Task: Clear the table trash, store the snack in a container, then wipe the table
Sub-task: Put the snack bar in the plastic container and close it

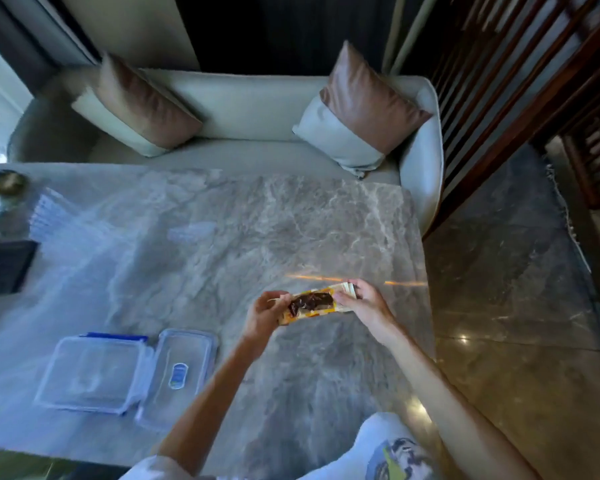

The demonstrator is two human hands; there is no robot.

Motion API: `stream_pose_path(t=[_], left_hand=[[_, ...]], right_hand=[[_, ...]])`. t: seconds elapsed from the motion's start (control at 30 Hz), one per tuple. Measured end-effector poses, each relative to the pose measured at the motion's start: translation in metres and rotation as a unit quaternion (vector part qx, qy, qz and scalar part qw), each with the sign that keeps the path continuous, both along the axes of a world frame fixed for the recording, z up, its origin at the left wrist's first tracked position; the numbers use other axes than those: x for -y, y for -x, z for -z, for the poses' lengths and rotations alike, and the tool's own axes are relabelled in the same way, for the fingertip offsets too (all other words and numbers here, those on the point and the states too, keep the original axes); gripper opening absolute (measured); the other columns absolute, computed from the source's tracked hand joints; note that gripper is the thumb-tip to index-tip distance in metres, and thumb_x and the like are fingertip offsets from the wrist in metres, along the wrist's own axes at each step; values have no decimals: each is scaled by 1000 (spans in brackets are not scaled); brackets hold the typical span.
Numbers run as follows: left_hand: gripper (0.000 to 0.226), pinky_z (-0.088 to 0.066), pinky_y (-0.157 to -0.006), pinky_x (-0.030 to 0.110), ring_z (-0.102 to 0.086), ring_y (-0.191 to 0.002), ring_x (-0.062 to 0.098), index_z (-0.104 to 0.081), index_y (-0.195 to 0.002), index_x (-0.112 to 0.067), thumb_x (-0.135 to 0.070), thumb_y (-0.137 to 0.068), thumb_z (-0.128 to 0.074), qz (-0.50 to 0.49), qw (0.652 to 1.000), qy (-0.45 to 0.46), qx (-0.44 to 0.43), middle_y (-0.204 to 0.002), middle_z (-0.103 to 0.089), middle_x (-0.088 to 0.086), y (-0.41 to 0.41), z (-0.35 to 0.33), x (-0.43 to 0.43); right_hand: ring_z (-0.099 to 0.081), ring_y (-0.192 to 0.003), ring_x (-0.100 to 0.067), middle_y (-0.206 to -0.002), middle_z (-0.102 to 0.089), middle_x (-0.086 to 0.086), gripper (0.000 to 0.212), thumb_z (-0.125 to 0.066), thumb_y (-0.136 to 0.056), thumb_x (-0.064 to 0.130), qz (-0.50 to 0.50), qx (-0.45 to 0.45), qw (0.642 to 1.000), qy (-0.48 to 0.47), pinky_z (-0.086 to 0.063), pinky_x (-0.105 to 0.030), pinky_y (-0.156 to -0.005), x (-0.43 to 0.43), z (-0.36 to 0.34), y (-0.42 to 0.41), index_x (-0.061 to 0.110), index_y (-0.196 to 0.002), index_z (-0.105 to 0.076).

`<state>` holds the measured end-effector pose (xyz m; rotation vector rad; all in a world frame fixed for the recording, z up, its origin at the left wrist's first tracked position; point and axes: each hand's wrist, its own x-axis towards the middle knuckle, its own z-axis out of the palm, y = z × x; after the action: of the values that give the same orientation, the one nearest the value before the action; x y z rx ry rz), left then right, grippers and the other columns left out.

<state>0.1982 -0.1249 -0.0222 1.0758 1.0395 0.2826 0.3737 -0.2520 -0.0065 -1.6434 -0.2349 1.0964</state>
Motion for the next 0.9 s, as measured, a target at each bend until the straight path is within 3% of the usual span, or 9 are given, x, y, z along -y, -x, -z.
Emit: stream_pose_path(t=[0.1, 0.27, 0.43, 0.53, 0.6, 0.7, 0.8, 0.9], left_hand=[[12, -55, -56, 22, -65, -65, 11, -64, -103, -5, -5, -91, -61, 12, 999, 16, 33, -82, -68, 7, 59, -28, -37], [8, -54, -50, 21, -66, -55, 11, -61, -96, -2, -1, -88, -64, 23, 998, -51, 43, -73, -66, 9, 173, -46, -100], [7, -48, -42, 18, -59, -44, 3, -59, -89, -2, 2, -87, -65, 3, 996, -87, -13, -63, -60, 6, 289, -59, -125], [5, -50, -42, 20, -59, -49, 10, -59, -86, 1, 1, -89, -63, 37, 990, -127, -43, -63, -56, 5, 348, -59, -136], [17, -52, -45, 27, -58, -53, 19, -57, -75, -6, -2, -89, -64, 54, 984, -156, -67, -62, -53, 5, 374, -55, -139], [26, -48, -57, 33, -56, -59, 16, -49, -64, -18, -18, -85, -64, 46, 976, -181, -114, -59, -51, 1, 400, -49, -136], [31, -43, -54, 31, -48, -48, 5, -52, -50, -20, -28, -80, -58, 19, 976, -177, -123, -46, -49, -12, 425, -37, -133], [25, -56, -65, 49, -59, -62, 17, -65, -58, -17, -28, -78, -55, 31, 981, -138, -131, -56, -58, 5, 446, -29, -141]], right_hand=[[-63, -67, -5, -86, -65, -7, 27, -67, -85, -4, 14, 3, 1000, -22, -51, -15, -62, -35, -24, 58, 0, -109, -57], [-65, -64, -3, -83, -68, -5, 23, -67, -86, -1, 53, 10, 997, -62, -53, -13, -61, -86, -43, 182, 6, -106, -59], [-64, -75, -12, -86, -67, -6, 7, -60, -91, 5, 46, -99, 992, -68, -52, -17, -64, -103, -51, 308, 8, -95, -64], [-72, -78, -11, -87, -75, -3, 14, -61, -90, 4, 31, -139, 988, -55, -58, -21, -65, -104, -50, 357, 8, -99, -70], [-73, -73, -9, -81, -77, 1, 19, -62, -87, -2, 24, -128, 991, -29, -56, -19, -58, -106, -48, 380, 7, -101, -70], [-71, -61, -5, -68, -75, 7, 19, -60, -88, -6, 14, -64, 998, 25, -53, -16, -48, -115, -37, 406, 8, -95, -71], [-65, -65, -15, -78, -72, -7, 20, -59, -86, -9, -13, -10, 999, 49, -56, -20, -53, -131, -26, 425, -2, -101, -71], [-65, -74, -22, -91, -70, -15, 23, -59, -86, -9, -2, -6, 998, 60, -55, -30, -64, -140, -20, 444, -2, -106, -68]])
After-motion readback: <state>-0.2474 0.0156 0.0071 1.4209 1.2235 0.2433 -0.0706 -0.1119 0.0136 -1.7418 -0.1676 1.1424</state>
